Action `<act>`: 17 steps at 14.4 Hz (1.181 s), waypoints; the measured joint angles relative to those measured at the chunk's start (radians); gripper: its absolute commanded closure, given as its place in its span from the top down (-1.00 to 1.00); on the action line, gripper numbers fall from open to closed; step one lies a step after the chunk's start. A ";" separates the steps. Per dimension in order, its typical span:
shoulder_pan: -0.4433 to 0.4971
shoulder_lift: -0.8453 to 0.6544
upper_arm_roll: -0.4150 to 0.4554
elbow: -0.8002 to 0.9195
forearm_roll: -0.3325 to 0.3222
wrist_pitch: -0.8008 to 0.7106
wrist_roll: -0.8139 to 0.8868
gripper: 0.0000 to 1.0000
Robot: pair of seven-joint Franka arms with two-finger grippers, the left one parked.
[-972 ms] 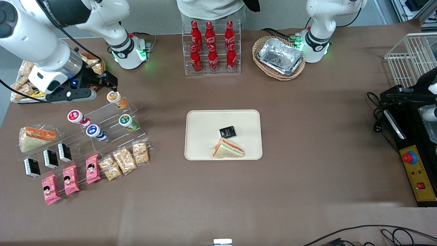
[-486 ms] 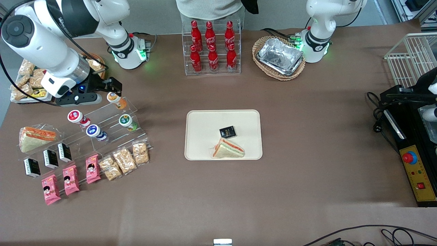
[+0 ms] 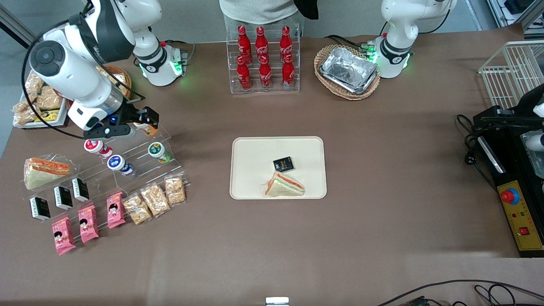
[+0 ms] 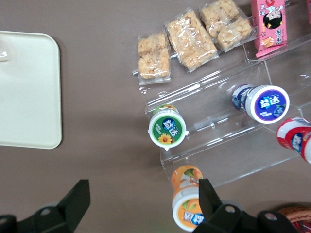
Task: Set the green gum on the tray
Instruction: 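Lower the open right gripper toward the green-labelled bottle, then close the right gripper around the green-labelled bottle's cap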
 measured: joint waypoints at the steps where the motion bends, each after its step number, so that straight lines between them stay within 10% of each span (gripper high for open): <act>1: 0.000 0.000 0.000 -0.020 0.000 0.023 0.000 0.99; 17: -0.048 0.096 -0.005 -0.185 -0.001 0.366 -0.002 0.98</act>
